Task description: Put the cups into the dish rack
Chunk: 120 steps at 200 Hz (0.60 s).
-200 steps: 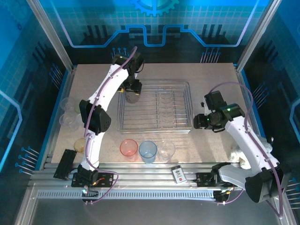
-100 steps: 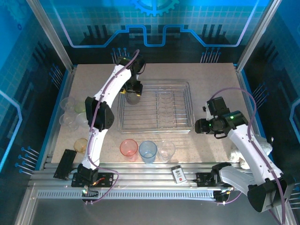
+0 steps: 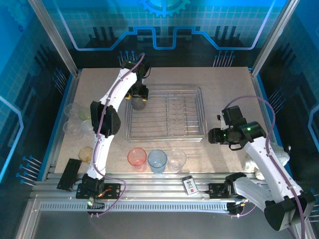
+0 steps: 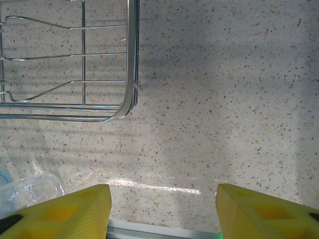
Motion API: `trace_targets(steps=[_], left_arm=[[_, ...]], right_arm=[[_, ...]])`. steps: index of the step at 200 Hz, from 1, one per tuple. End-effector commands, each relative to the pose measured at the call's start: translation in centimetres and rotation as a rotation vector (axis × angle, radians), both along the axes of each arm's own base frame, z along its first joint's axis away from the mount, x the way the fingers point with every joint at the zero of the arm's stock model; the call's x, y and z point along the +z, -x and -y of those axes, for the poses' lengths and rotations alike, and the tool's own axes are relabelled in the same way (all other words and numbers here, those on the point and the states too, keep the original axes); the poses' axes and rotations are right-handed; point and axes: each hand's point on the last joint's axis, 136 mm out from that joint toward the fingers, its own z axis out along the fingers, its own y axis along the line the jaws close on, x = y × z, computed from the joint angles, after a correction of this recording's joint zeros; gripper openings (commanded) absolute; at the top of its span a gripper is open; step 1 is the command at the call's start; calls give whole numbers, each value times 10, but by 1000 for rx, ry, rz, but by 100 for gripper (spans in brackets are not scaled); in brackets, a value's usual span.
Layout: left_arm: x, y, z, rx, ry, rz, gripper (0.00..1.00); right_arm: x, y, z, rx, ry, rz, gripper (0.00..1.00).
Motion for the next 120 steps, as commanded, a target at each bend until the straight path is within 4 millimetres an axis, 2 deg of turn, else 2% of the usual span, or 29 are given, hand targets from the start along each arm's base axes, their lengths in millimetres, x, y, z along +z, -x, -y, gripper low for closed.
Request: trace_targets(steps=[1,32,96,106,120], left_arm=[[-2,-9,-1,-5,4,17,24],[-8,-12,-2,-9,-4,17,27],[-10,-21,-5,-11,-26,48,68],[-10,-21,-6,-12,-31,49,80],[-8,-22,-6,-14,-27,54,91]], right_arm=[[-2,2,2,-19,1,-10,58],[-2,3,5,-29,14,-12,58],[3,9,9,-49,23,-8,59],[4,10,10,-52,23,-8,59],[7,10,9,-51,18,-10,60]])
